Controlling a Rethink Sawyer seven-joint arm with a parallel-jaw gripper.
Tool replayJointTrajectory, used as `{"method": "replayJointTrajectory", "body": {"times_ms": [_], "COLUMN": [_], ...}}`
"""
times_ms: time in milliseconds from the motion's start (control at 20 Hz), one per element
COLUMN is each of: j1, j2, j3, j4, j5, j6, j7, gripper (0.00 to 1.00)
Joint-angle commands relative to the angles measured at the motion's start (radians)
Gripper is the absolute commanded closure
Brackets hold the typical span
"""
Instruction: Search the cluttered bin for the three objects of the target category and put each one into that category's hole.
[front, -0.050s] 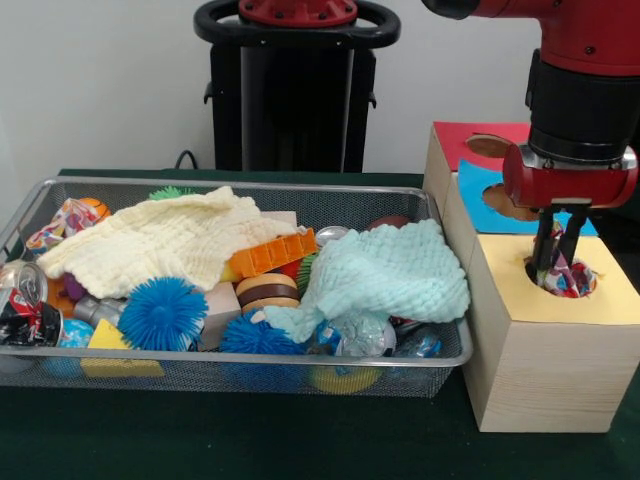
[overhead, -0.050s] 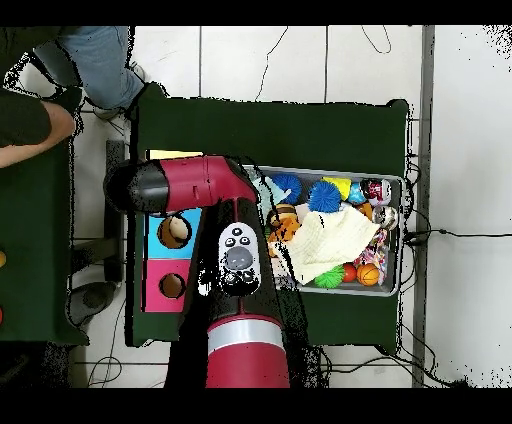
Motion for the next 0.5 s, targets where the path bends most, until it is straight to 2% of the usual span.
{"method": "replayJointTrajectory", "body": {"times_ms": [50,500], "j1": [-0.039,-0.032], "j2": [-0.016,-0.033], "j3": [0.095,0.092], "j4": [0.075,0.091], "j5": [-0.025,-0.012], "j6": [-0.011,0.009], "j7": [-0.02,0.012], "gripper": [0.0,0.0]}}
